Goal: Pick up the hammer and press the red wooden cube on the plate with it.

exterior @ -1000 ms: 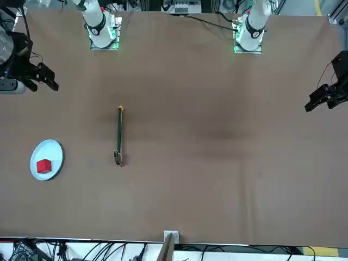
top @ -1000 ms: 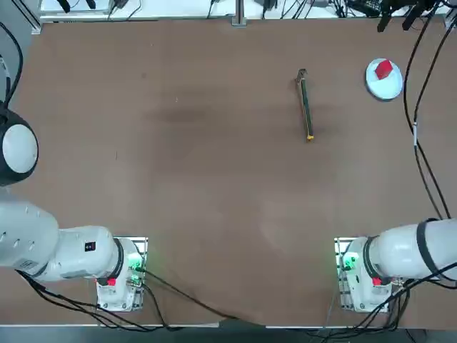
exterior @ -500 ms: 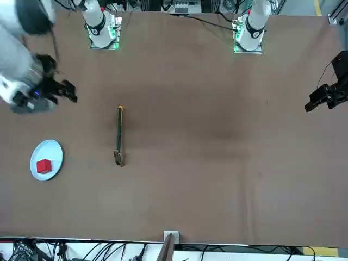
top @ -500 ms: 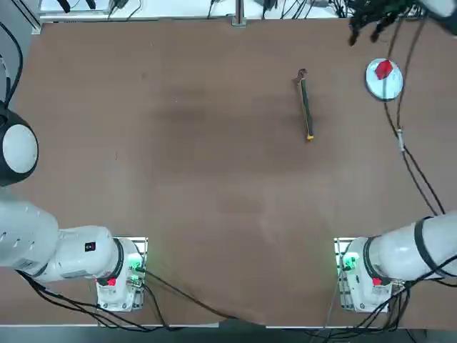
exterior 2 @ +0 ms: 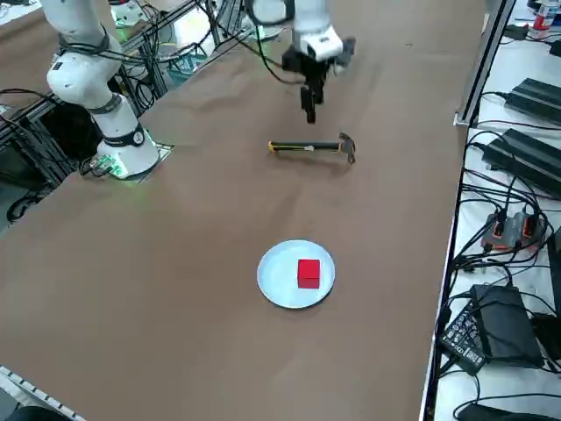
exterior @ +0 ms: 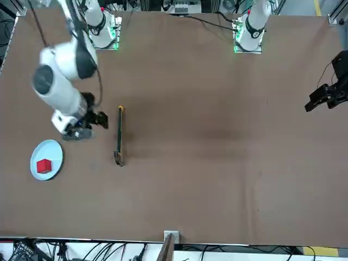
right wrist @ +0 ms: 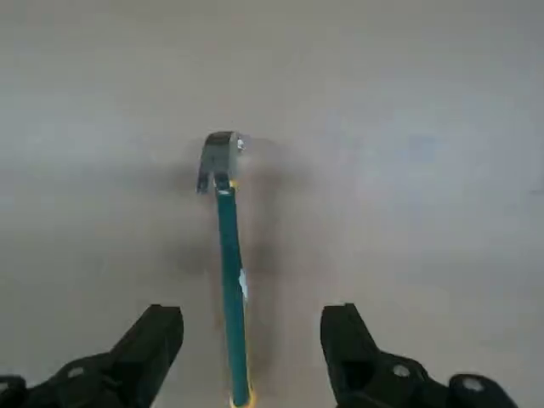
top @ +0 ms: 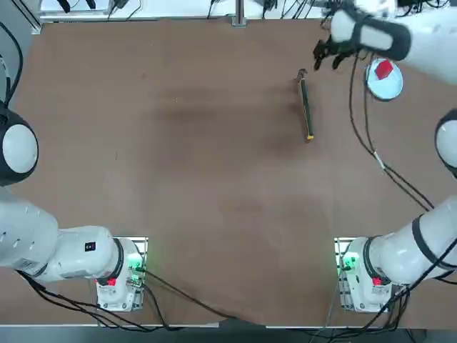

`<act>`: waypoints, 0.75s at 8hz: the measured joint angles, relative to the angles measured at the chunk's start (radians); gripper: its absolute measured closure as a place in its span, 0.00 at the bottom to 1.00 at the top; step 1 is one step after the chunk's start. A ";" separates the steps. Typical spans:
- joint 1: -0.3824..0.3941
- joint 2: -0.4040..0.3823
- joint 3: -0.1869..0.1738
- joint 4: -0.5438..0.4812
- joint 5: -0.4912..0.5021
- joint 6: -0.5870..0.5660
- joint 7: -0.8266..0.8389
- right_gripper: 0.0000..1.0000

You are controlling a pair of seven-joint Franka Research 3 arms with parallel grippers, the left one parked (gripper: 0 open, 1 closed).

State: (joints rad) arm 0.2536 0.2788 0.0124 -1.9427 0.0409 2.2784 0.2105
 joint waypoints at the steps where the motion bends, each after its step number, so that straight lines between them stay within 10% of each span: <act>1: 0.024 0.044 0.000 -0.020 0.000 0.094 0.051 0.00; 6: 0.047 0.199 -0.006 -0.064 0.000 0.381 0.134 0.03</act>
State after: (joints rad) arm 0.3010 0.4783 0.0068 -2.0070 0.0409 2.6597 0.3442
